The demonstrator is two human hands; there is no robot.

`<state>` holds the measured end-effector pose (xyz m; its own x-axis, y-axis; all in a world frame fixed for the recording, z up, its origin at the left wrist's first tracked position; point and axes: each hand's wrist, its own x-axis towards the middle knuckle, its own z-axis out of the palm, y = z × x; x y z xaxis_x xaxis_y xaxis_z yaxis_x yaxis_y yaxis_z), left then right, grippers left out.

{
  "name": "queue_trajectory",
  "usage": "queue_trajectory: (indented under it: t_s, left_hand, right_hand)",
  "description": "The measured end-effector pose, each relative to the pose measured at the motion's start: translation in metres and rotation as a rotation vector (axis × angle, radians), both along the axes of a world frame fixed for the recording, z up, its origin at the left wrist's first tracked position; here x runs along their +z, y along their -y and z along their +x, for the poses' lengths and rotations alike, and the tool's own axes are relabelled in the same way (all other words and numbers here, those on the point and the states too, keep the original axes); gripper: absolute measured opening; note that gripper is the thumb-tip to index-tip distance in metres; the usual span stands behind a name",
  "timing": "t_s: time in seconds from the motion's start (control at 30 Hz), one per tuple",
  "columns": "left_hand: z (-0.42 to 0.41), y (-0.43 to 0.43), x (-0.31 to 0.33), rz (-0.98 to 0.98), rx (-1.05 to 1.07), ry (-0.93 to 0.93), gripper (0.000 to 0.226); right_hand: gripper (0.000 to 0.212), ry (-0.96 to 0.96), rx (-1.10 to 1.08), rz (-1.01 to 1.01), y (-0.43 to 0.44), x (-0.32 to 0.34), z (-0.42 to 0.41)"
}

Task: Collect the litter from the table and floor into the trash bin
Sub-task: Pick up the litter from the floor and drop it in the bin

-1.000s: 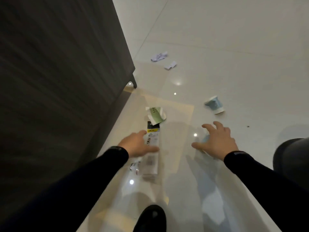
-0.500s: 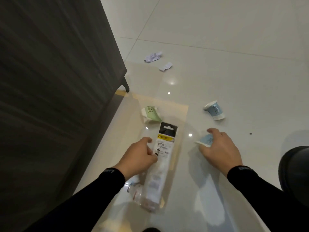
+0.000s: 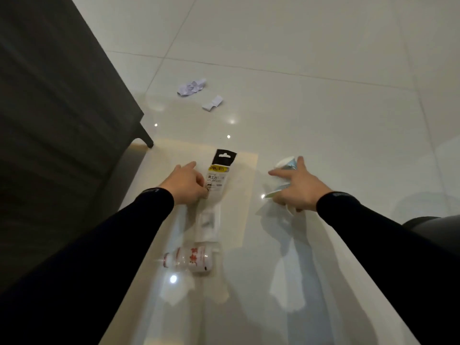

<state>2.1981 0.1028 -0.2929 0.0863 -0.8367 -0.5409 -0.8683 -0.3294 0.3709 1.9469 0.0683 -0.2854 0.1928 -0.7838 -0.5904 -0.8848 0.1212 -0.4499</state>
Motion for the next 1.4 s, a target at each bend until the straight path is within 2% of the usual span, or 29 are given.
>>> queue_trajectory:
  t_s: [0.1,0.23,0.37,0.5,0.67,0.77,0.93,1.0,1.1,1.27,1.4]
  left_hand:
    - [-0.009,-0.006,-0.014,-0.034,0.033,0.002,0.025]
    - [-0.011,-0.016,-0.019,-0.093,0.113,0.024,0.021]
    - [-0.016,-0.018,0.004,-0.125,0.307,-0.232,0.014]
    - [-0.021,-0.015,0.045,-0.164,0.370,-0.398,0.023]
    - [-0.046,-0.011,0.115,-0.235,0.249,-0.467,0.013]
    - [-0.081,-0.004,0.168,-0.291,0.141,-0.521,0.012]
    - [-0.159,0.016,0.263,-0.358,-0.015,-0.620,0.010]
    - [-0.196,0.018,0.293,-0.352,-0.071,-0.651,0.005]
    - [-0.254,0.013,0.328,-0.311,-0.147,-0.729,0.009]
    - [-0.353,-0.015,0.354,-0.256,-0.284,-0.805,0.007]
    - [-0.416,-0.042,0.325,-0.235,-0.381,-0.771,0.008]
  right_hand:
    - [0.045,0.011,-0.051,0.037,0.009,-0.012,0.005]
    - [0.045,0.113,-0.149,0.035,0.013,-0.024,0.000]
    - [0.038,0.211,-0.195,0.013,0.004,-0.018,-0.012]
    - [0.038,0.285,-0.229,-0.040,-0.008,0.005,-0.022]
    - [0.033,0.314,-0.218,-0.152,-0.014,0.070,-0.042]
    - [0.039,0.311,-0.247,-0.272,-0.014,0.130,-0.068]
    - [0.025,0.252,-0.371,-0.412,-0.030,0.237,-0.140]
    - [0.022,0.206,-0.440,-0.440,-0.047,0.269,-0.174]
    - [0.017,0.173,-0.563,-0.462,-0.080,0.306,-0.228]
    - [0.013,0.226,-0.783,-0.442,-0.136,0.327,-0.297]
    - [0.008,0.289,-0.935,-0.410,-0.168,0.294,-0.325]
